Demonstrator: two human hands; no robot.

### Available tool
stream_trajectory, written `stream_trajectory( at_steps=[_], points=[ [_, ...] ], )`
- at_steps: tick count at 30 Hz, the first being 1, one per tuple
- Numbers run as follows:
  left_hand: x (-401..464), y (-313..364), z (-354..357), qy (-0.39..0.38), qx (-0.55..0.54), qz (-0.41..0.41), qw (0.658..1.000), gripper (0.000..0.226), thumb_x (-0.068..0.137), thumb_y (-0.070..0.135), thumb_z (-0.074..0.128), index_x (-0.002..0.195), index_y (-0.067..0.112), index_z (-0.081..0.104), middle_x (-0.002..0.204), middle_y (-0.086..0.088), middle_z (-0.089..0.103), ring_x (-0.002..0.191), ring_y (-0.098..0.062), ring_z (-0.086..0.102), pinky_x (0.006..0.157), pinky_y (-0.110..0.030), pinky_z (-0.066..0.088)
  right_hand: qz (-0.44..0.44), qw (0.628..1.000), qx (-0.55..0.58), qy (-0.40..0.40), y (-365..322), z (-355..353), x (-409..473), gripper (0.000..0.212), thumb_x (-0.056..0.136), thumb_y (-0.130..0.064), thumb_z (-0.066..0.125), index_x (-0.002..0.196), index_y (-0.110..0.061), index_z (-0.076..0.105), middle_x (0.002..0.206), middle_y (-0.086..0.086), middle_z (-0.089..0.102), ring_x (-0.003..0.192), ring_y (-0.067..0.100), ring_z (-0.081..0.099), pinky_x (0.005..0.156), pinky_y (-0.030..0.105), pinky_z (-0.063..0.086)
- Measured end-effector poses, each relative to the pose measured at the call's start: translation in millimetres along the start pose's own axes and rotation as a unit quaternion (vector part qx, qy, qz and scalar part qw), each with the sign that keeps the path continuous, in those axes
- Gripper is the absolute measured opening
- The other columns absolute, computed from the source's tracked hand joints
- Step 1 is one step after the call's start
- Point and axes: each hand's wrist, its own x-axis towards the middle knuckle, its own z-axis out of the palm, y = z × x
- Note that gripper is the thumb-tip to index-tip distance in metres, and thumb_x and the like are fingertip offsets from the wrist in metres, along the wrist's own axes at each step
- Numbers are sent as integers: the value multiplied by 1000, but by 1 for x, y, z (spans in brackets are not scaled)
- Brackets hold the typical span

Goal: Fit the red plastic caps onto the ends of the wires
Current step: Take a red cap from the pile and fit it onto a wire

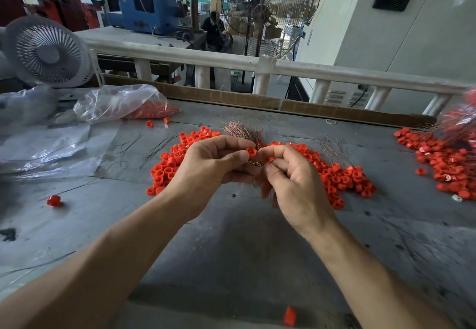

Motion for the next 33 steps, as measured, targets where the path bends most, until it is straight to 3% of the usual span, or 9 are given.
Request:
stream_trajectory(
  at_steps=[5, 9, 12, 17, 24, 27, 30, 33],
  points=[
    [-1, 1, 2, -16, -8, 3, 1000, 27, 83, 9, 66, 109, 0, 68, 91, -21, 75, 87, -33, 75, 82, -46, 63, 11, 999, -25, -31, 2, 1, 0, 28, 95, -11, 50, 107, -32, 64, 85, -8, 77, 71, 15, 73, 56, 18, 48],
    [-1, 1, 1, -16, -23, 6, 1000, 29, 82, 10, 66, 108, 0, 67, 92, -20, 75, 88, -33, 76, 78, -40, 64, 8, 997, -64, -42, 6, -3, 3, 30, 95, -13, 54, 111, -36, 64, 90, -11, 77, 85, 10, 73, 68, 30, 55],
    [0, 1, 0, -15, -40, 11, 999, 27, 82, 9, 67, 107, 0, 68, 96, -21, 76, 86, -29, 77, 74, -31, 62, 8, 997, -77, -28, 9, -8, 5, 22, 96, -16, 61, 106, -33, 68, 89, -15, 76, 87, 4, 71, 73, 29, 53],
    [2, -1, -1, -4, -38, 20, 999, 26, 81, 13, 71, 105, 4, 70, 101, -23, 75, 91, -33, 76, 77, -33, 61, 18, 992, -118, 25, 11, -25, 12, 26, 91, -9, 60, 98, -31, 72, 88, -16, 76, 85, 3, 71, 79, 25, 52],
    [2, -1, -3, -11, -44, 20, 999, 23, 81, 14, 72, 104, 7, 72, 102, -22, 75, 95, -34, 75, 77, -32, 61, 85, 920, -362, 120, 24, -59, 22, 25, 85, -23, 74, 66, -36, 65, 63, -21, 64, 63, 2, 62, 59, 22, 48],
    [2, -1, -3, -12, -46, 20, 999, 23, 82, 13, 72, 104, 7, 72, 102, -22, 76, 94, -34, 75, 76, -31, 61, 112, 903, -397, 120, 26, -65, 23, 27, 83, -27, 78, 62, -37, 64, 61, -23, 60, 61, 7, 60, 55, 23, 41],
    [2, -2, -4, -12, -43, 18, 999, 24, 82, 13, 72, 104, 7, 72, 102, -22, 76, 94, -34, 76, 76, -32, 61, 118, 902, -404, 96, 25, -64, 22, 24, 81, -30, 82, 63, -36, 67, 57, -20, 62, 56, -2, 58, 52, 20, 39],
    [2, -3, -4, -15, -37, 16, 999, 24, 82, 14, 72, 105, 7, 72, 102, -22, 76, 93, -33, 76, 77, -33, 61, 116, 896, -423, 74, 24, -59, 22, 19, 78, -36, 84, 67, -35, 69, 56, -16, 64, 54, 1, 60, 52, 23, 40]
  ],
)
